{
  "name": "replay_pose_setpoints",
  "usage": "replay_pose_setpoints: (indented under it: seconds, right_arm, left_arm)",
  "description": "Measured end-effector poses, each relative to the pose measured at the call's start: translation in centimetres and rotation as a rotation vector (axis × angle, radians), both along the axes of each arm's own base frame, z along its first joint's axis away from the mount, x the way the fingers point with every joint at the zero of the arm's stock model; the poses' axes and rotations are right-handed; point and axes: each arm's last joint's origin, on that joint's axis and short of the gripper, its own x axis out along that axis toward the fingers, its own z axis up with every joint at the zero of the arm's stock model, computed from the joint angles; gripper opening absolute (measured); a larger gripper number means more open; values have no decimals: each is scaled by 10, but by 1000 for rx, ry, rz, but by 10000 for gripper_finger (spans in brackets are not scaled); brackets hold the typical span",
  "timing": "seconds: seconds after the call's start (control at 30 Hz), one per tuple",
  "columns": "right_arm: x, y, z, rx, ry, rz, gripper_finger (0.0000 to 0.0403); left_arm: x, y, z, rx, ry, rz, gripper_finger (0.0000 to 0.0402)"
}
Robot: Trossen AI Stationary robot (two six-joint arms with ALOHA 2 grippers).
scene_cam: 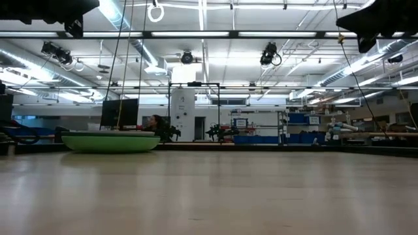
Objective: Stack plastic plates
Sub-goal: Return to Home Position
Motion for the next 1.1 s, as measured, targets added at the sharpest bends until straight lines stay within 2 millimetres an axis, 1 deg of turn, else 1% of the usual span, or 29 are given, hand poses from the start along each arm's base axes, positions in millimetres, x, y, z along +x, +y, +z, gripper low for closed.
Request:
replay_pose_setpoints:
  seconds: [0.07, 0.23, 0.3, 0.4, 0.6, 0.67, 0.73, 0.83, 0.97, 1.1]
  right_arm:
    - [2, 0, 0, 13, -3, 0, 17]
    - [7, 0, -8, 66, -58, 27, 10]
    - [12, 1, -18, 80, -62, 49, 8]
    - [20, 2, -30, 77, -96, 79, 8]
    - [32, 1, -59, 67, -144, 68, 9]
    - [35, 1, -70, 67, -130, 67, 9]
    - [35, 1, -75, 75, -88, 66, 9]
    - [36, 1, -82, 135, -24, 64, 9]
    - [36, 1, -82, 157, -26, 63, 10]
    - [36, 1, -82, 127, -22, 63, 13]
  left_arm:
    - [1, 0, -5, -3, -24, -2, 9]
    - [10, -2, -32, -6, -66, -20, 8]
    - [12, -2, -41, -12, -70, -22, 8]
    - [12, -2, -49, -35, -77, -33, 9]
    - [15, -3, -70, -54, -61, -60, 10]
    - [15, -3, -76, -54, -47, -60, 10]
    - [16, -3, -77, -53, -52, -60, 10]
    - [16, -3, -80, -55, -39, -48, 10]
    - [16, -4, -81, -71, -26, -48, 6]
    - [16, -7, -80, -21, -39, -74, 6]
